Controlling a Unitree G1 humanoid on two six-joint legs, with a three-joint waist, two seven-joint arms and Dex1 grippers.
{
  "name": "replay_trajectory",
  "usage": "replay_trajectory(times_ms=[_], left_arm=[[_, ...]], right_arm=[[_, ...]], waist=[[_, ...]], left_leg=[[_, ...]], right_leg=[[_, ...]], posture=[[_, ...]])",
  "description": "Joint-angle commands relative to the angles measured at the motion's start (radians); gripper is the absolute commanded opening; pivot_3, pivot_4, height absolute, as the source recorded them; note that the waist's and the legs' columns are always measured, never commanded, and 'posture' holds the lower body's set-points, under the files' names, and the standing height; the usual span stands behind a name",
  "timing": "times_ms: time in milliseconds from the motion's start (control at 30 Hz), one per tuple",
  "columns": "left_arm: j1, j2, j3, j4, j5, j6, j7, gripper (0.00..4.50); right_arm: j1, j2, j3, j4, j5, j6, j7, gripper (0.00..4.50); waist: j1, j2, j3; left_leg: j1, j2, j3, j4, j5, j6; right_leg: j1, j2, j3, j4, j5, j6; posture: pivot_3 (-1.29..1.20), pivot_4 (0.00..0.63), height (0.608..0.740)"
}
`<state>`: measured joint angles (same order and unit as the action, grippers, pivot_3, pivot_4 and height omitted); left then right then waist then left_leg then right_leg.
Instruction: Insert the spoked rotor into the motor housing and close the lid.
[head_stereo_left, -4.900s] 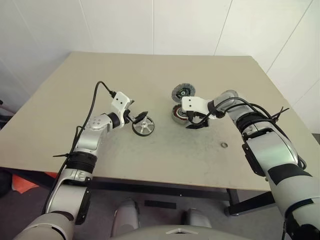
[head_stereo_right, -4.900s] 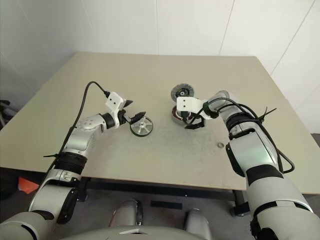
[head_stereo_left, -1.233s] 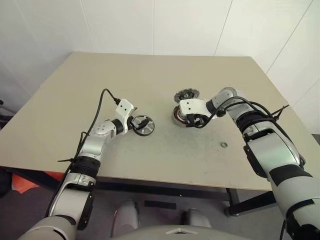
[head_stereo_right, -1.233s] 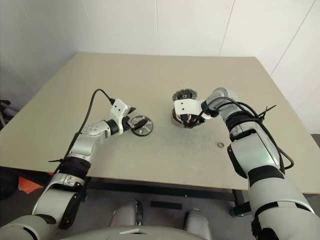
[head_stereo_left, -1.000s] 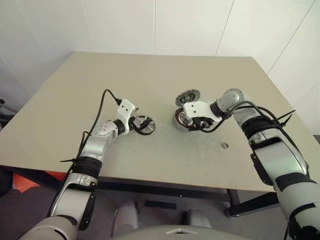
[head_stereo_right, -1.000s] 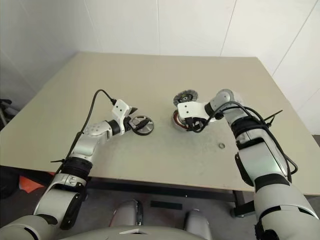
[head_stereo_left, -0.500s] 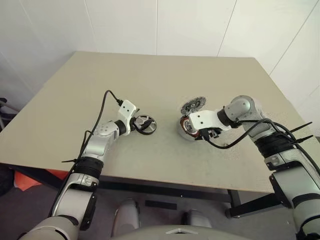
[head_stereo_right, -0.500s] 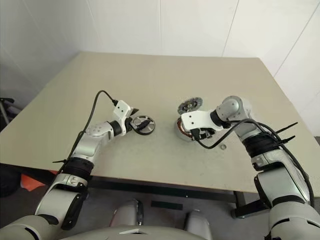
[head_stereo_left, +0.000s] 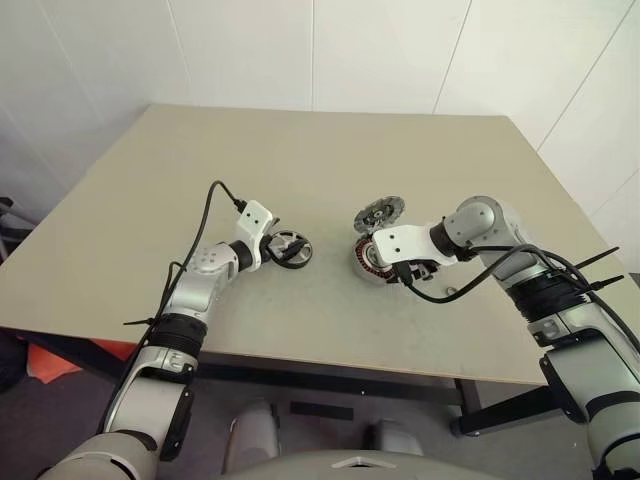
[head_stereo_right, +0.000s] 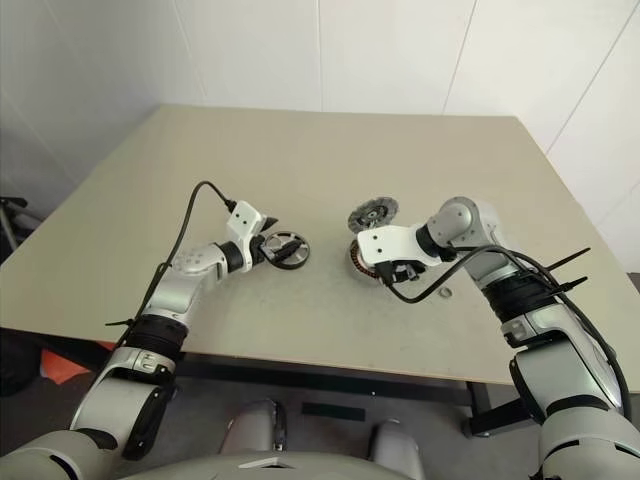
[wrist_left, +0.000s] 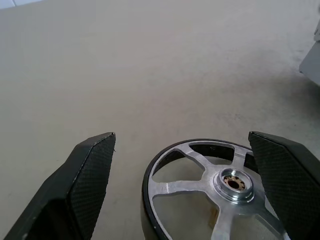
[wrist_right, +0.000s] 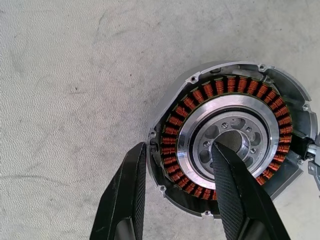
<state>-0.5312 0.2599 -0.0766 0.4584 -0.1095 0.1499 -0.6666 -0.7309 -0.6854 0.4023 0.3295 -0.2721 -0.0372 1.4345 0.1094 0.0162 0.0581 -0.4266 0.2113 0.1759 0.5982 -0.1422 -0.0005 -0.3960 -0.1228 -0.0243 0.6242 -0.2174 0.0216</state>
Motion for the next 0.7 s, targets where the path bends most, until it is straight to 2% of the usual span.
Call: replay_trajectory(times_ms=[33, 133, 300, 467, 567, 700], left_arm=[[-0.019, 0.011, 0.01, -0.016, 0.002, -0.02, 0.003, 4.5], [-0.02, 0.013, 0.011, -0.013, 0.002, -0.021, 0.005, 4.5], [-0.023, 0.014, 0.01, -0.006, 0.001, -0.024, 0.006, 4.5], [-0.022, 0.016, 0.009, -0.009, -0.001, -0.022, 0.002, 4.5], [-0.019, 0.02, 0.01, -0.013, -0.002, -0.019, -0.003, 4.5], [-0.021, 0.031, 0.012, -0.013, -0.004, -0.015, -0.014, 4.5]], right_arm=[[0.013, -0.006, 0.013, -0.043, 0.013, 0.015, 0.014, 2.8], [0.011, 0.002, 0.0, -0.069, 0.023, 0.037, -0.004, 3.69], [0.028, -0.015, -0.025, -0.131, 0.053, 0.059, -0.009, 3.69], [0.051, -0.025, -0.108, -0.252, 0.131, 0.175, -0.054, 3.69], [0.082, -0.024, -0.187, -0.318, 0.181, 0.284, -0.121, 3.69], [0.185, -0.015, -0.304, -0.362, 0.208, 0.416, -0.279, 3.69]], waist=[[0.0, 0.0, 0.0], [0.0, 0.0, 0.0], [-0.001, 0.0, 0.0], [-0.001, 0.0, 0.0], [0.0, 0.0, 0.0], [0.003, 0.0, 0.0]], left_leg=[[0.0, 0.0, 0.0, 0.0, 0.0, 0.0], [0.0, 0.0, 0.0, -0.001, 0.0, 0.0], [0.001, 0.0, 0.0, -0.001, 0.0, 0.0], [0.001, 0.0, 0.0, -0.001, 0.0, 0.0], [0.001, 0.0, 0.0, -0.001, 0.0, 0.0], [0.004, -0.001, 0.0, -0.002, 0.0, -0.001]], right_leg=[[0.0, 0.0, 0.0, 0.0, 0.0, 0.0], [0.0, 0.0, 0.0, 0.0, 0.0, 0.0], [0.0, 0.0, 0.0, 0.0, 0.0, 0.0], [0.0, 0.0, 0.001, 0.0, 0.0, 0.0], [0.0, 0.0, 0.001, 0.0, 0.0, 0.0], [0.003, 0.0, 0.002, -0.001, 0.0, 0.0]], posture=[[0.0, 0.0, 0.74], [0.0, 0.0, 0.74], [0.0, 0.0, 0.74], [0.0, 0.0, 0.74], [0.0, 0.0, 0.74], [0.0, 0.0, 0.74]])
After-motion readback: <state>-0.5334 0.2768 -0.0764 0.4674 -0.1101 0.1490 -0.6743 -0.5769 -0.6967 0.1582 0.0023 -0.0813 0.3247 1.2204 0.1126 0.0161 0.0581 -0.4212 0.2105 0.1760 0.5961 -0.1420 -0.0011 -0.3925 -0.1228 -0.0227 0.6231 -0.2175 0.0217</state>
